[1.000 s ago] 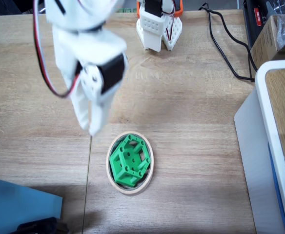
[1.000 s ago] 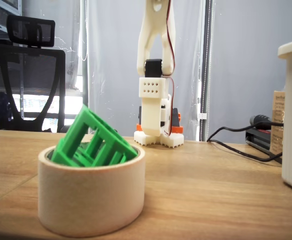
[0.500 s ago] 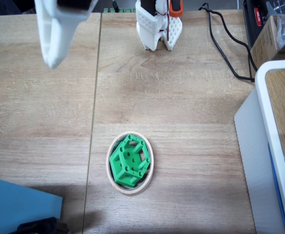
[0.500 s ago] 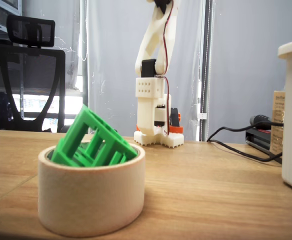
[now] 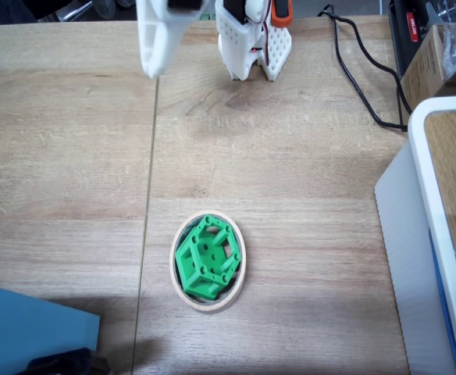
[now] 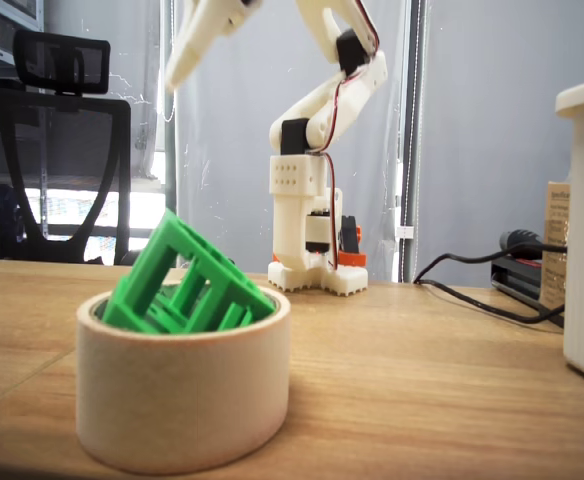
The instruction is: Grasp a component and put it in the bin.
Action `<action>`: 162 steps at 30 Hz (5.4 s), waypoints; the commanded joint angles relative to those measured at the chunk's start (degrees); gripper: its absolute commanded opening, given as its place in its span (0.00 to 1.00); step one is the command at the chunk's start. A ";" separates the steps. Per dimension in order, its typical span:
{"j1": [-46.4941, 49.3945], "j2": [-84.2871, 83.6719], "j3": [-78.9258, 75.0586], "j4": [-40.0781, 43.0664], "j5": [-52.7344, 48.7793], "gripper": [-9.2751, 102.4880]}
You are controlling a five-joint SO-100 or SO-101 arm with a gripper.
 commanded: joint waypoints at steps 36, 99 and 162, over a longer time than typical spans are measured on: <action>-0.53 34.63 43.95 -0.79 -0.26 0.08; -0.53 34.54 52.91 0.26 0.62 0.08; -0.18 34.54 52.91 0.26 0.62 0.08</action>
